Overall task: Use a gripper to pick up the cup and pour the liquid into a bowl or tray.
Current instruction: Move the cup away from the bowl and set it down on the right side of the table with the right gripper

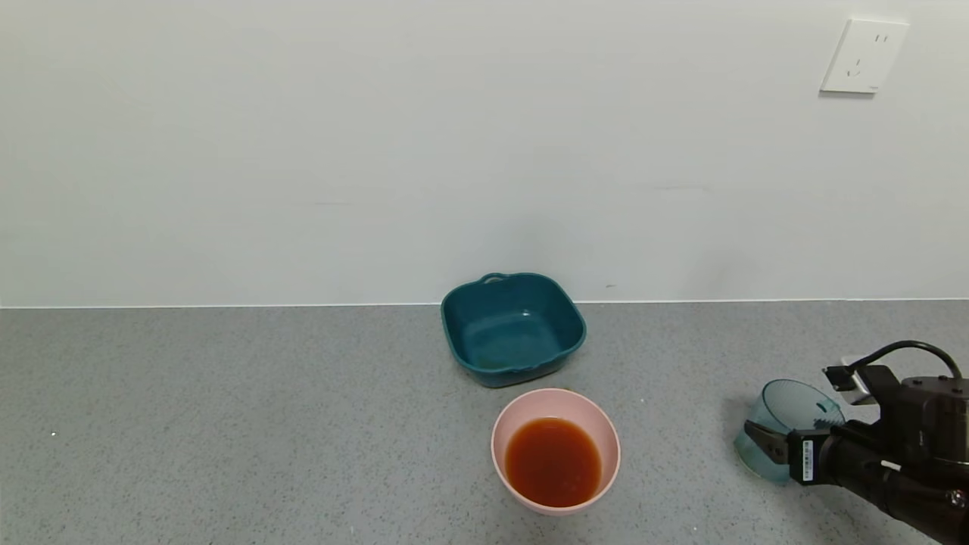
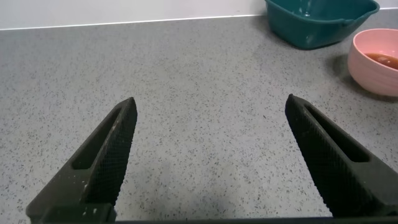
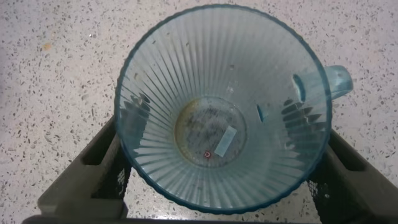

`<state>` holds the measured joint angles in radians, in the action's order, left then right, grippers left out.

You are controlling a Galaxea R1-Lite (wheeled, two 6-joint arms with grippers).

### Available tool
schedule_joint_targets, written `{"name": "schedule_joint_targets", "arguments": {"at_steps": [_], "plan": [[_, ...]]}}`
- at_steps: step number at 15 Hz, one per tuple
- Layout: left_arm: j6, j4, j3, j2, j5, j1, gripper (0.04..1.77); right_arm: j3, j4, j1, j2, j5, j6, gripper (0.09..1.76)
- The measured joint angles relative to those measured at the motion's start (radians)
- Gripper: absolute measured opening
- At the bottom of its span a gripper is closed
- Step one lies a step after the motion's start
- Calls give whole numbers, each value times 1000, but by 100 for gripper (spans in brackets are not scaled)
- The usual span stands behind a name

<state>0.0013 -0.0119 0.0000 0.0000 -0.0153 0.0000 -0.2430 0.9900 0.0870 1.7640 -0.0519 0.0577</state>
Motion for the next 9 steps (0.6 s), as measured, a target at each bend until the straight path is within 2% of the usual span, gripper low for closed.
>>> {"name": "schedule_joint_targets", "arguments": {"at_steps": [9], "plan": [[0, 0, 0, 0, 0, 0, 172, 23, -18, 1, -58, 3, -15, 168]]}}
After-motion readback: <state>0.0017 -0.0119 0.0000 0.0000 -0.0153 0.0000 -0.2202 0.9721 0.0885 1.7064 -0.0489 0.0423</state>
